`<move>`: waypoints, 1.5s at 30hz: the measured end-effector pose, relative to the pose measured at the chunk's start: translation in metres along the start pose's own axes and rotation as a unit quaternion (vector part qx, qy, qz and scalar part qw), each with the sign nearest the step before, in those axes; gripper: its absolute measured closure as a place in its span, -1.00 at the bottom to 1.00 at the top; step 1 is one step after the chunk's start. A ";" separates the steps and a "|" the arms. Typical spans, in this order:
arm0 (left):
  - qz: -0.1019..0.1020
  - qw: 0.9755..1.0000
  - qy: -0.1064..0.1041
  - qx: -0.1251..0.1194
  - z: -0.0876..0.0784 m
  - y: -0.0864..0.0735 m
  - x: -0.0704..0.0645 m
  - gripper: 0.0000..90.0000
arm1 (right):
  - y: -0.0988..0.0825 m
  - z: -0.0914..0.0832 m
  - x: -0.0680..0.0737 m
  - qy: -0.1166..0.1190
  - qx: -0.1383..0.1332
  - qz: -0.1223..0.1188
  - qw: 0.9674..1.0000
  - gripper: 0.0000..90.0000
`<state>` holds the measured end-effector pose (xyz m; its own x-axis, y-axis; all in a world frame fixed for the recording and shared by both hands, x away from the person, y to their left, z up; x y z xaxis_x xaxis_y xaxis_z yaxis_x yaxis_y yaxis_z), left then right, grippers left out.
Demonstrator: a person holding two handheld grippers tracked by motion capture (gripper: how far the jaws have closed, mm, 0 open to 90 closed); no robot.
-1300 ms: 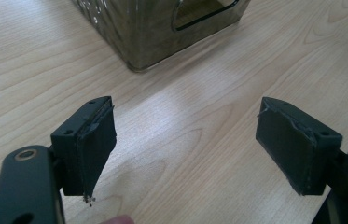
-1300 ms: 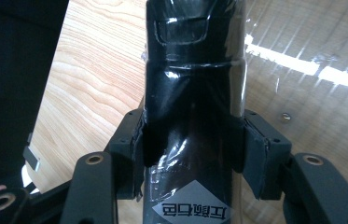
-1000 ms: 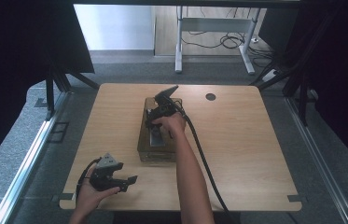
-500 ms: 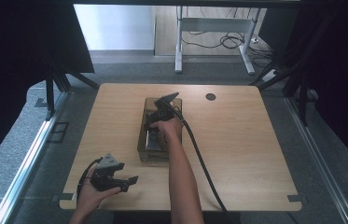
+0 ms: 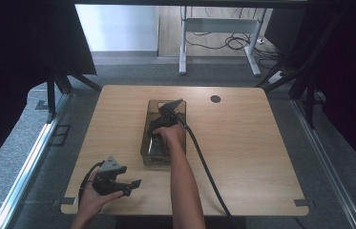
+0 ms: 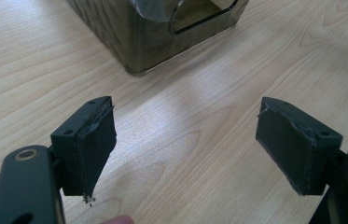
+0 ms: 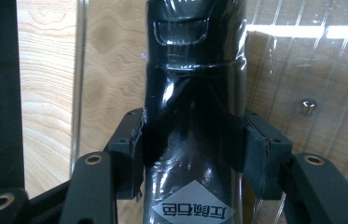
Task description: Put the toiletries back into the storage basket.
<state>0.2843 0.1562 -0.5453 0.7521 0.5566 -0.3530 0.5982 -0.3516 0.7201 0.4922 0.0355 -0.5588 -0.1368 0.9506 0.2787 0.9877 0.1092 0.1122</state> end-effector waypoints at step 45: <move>0.003 1.000 0.002 0.011 0.004 -0.001 -0.001 -0.55 | -0.008 -0.065 -0.012 -0.020 -0.078 -0.108 0.991 -0.10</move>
Point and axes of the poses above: each handheld gripper's, and its own axes: z roughly forward along the jaws, y roughly out of its top, x roughly to its left, the point moved 7 cm from there along z, roughly forward along the jaws, and after that the axes turned 15 degrees about -y, right-handed, at the moved point
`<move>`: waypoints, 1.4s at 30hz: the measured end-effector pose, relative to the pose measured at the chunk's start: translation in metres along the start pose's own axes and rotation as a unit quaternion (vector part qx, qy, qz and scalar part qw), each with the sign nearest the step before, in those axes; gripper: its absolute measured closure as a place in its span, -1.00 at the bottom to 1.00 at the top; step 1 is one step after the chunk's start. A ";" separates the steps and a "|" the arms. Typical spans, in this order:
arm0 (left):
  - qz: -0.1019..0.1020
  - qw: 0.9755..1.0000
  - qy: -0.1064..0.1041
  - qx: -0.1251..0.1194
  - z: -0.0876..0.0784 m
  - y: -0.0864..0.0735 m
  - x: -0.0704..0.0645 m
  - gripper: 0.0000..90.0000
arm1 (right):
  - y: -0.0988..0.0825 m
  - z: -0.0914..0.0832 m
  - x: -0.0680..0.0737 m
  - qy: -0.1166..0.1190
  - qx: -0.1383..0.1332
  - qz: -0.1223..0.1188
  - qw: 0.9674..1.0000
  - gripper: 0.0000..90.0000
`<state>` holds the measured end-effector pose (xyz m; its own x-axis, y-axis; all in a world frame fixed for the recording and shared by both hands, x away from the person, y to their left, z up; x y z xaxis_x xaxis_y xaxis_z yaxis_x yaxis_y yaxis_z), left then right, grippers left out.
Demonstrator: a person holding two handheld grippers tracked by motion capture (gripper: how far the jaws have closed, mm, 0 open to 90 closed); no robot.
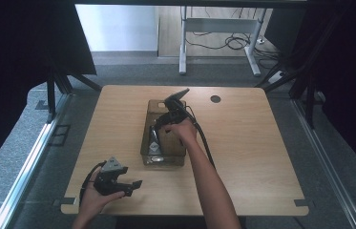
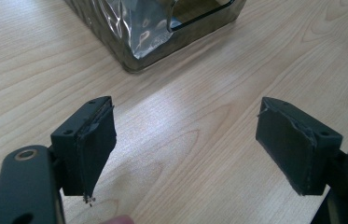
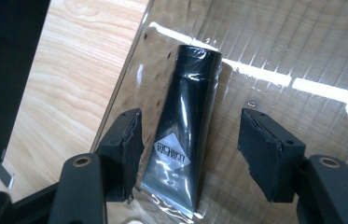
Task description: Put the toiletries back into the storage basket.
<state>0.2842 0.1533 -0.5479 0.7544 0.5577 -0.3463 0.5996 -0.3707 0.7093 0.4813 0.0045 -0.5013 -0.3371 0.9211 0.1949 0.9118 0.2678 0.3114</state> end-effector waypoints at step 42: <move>0.004 1.000 0.017 0.001 -0.001 -0.001 0.000 -0.54 | -0.094 -0.071 -0.072 0.013 -0.178 -0.141 0.974 -0.08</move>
Point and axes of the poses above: each handheld gripper's, and its own axes: z roughly forward along the jaws, y roughly out of its top, x roughly to its left, the point moved 7 cm from there along z, roughly forward along the jaws, and after that the axes turned 15 degrees about -y, right-handed, at the moved point
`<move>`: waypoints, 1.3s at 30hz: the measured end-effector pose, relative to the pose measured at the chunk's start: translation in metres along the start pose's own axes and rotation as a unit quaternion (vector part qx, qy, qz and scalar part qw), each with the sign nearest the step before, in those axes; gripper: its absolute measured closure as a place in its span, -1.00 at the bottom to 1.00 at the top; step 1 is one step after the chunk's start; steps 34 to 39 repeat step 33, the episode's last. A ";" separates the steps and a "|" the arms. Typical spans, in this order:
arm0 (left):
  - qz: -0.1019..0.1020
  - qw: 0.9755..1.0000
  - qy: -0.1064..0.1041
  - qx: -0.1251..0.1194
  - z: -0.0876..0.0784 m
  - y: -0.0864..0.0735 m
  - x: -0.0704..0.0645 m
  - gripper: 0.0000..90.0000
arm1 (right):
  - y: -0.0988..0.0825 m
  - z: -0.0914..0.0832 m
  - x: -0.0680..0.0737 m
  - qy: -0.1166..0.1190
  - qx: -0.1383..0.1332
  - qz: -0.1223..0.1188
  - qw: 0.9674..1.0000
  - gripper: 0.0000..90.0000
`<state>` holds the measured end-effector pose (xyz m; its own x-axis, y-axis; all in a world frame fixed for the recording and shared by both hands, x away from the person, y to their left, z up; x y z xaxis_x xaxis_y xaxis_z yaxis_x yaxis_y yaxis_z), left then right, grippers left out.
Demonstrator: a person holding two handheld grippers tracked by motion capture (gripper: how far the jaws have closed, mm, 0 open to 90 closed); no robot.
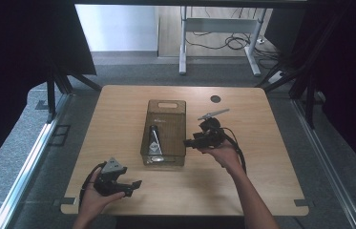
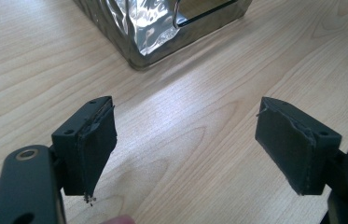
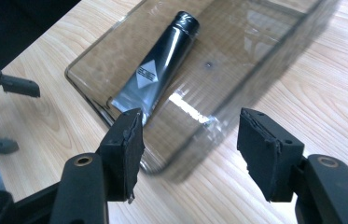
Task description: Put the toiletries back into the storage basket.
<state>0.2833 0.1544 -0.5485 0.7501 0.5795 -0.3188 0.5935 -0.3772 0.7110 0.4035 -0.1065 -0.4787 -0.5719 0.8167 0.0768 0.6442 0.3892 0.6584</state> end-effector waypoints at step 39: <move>-0.003 1.000 0.014 0.005 -0.003 -0.006 0.002 -0.55 | -0.116 -0.006 -0.068 -0.082 -0.038 0.058 0.994 -0.18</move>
Point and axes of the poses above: each handheld gripper's, and its own axes: z roughly forward along the jaws, y roughly out of its top, x roughly to its left, the point moved 7 cm from there along z, roughly forward along the jaws, and after that the axes turned 15 degrees about -y, right-handed, at the moved point
